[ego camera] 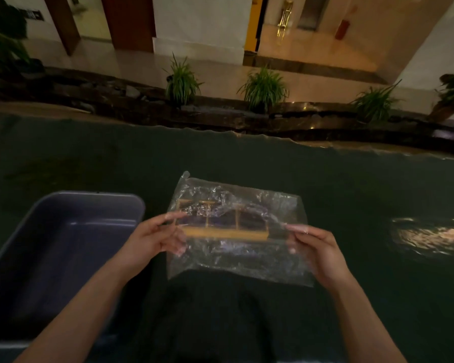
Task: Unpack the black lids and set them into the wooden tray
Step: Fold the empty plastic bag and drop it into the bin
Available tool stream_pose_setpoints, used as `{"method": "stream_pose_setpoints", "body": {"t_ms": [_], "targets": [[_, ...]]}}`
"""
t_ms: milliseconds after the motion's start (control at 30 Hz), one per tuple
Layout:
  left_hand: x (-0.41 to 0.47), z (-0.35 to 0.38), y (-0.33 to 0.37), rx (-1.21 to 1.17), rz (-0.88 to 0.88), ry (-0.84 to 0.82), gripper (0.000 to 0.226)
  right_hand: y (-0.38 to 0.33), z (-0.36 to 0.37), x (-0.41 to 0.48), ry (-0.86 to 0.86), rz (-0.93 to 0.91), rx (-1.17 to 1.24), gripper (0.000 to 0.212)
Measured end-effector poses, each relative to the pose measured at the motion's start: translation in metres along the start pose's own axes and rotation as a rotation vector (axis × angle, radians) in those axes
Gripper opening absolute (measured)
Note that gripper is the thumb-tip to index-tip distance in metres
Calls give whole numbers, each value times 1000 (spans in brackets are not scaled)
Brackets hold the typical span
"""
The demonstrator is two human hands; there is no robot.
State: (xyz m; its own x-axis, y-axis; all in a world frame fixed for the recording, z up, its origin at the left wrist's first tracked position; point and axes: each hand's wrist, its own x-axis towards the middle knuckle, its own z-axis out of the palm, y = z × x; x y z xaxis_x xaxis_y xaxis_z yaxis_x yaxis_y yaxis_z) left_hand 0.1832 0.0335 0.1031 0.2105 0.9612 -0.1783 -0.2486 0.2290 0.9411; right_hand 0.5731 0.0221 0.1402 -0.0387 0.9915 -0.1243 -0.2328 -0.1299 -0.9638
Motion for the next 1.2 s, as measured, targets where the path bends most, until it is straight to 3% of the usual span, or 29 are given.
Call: {"method": "stream_pose_setpoints", "body": {"t_ms": [100,233,333,367,467,567,633,667,733,833,933,1000,1100,1200], "targets": [[6,6,7,30,54,49,20,-11,1,4,-43,30,73,23],[5,2,19,2,78,-87,23,-23,1,14,-52,98,-121,45],[3,-2,21,-3,53,-174,43,-37,6,20,-106,-15,-450,15],[3,-2,21,37,26,-166,48,-41,8,22,-134,-27,-481,18],[2,-2,25,273,-70,-149,53,-57,18,29,-186,-56,-488,50],[7,7,37,490,-131,-217,93,-78,33,38,-310,-74,-530,67],[14,26,48,558,-179,-310,106,-93,45,45,-404,-84,-564,68],[16,39,54,593,-191,-384,101,-99,52,48,-442,-90,-576,68],[21,64,59,646,-178,-505,69,-107,66,54,-490,-99,-610,67],[26,87,54,662,-110,-412,24,-116,80,63,-426,-123,-664,61],[28,90,43,659,-16,-145,10,-124,80,62,-3,-239,-589,57],[27,90,38,508,26,-6,12,-118,79,48,207,-267,-395,71],[30,90,35,372,74,99,11,-82,96,21,41,-100,-395,115],[31,92,36,275,83,75,11,-45,113,12,-154,129,-463,145]]}}
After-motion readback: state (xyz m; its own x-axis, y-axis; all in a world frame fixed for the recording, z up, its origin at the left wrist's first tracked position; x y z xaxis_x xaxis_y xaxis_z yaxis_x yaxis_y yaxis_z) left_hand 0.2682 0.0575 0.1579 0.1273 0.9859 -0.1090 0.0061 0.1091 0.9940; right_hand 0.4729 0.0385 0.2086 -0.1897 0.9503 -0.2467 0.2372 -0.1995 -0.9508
